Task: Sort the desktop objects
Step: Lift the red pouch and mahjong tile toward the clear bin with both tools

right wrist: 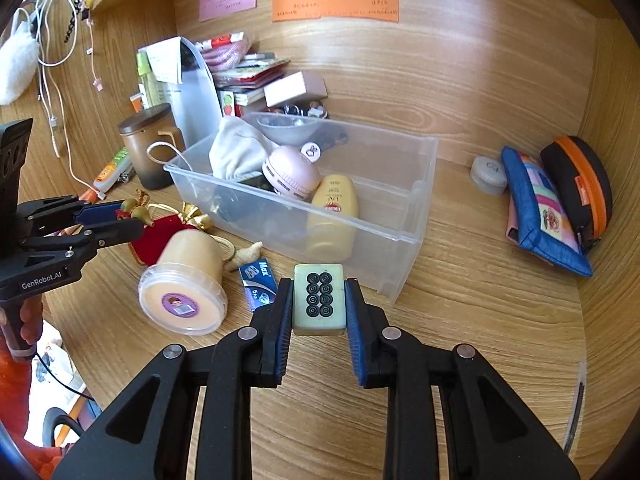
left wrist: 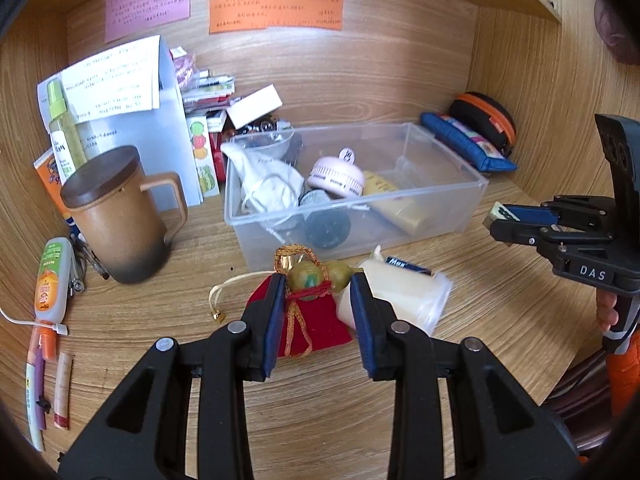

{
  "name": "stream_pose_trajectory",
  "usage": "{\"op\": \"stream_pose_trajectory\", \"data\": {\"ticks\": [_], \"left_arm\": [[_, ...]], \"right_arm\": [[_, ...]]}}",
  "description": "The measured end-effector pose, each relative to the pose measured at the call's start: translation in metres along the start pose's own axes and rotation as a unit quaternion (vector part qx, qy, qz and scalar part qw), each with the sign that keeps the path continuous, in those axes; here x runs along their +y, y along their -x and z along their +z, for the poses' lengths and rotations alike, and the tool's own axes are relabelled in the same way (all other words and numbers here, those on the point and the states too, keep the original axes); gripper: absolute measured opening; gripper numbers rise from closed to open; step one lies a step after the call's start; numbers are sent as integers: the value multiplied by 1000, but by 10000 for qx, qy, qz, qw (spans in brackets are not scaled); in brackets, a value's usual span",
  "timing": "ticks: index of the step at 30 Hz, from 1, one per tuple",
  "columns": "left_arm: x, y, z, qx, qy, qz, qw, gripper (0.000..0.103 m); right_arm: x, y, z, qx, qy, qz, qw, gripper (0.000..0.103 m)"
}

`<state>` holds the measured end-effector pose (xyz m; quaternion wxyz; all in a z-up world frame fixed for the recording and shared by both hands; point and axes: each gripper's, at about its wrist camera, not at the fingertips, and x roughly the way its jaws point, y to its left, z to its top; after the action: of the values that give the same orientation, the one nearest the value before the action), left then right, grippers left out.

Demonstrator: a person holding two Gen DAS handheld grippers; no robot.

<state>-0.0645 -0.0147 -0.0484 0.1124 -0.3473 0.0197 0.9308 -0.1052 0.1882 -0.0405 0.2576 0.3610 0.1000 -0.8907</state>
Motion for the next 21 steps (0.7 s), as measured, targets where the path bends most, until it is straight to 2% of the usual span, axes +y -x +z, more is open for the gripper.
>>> {"op": "stream_pose_trajectory", "data": {"ticks": [21], "left_arm": [[-4,24,42,-486,-37,-212,9986,32]], "right_arm": [[2,25,19,-391,121,3,9992,22]]}}
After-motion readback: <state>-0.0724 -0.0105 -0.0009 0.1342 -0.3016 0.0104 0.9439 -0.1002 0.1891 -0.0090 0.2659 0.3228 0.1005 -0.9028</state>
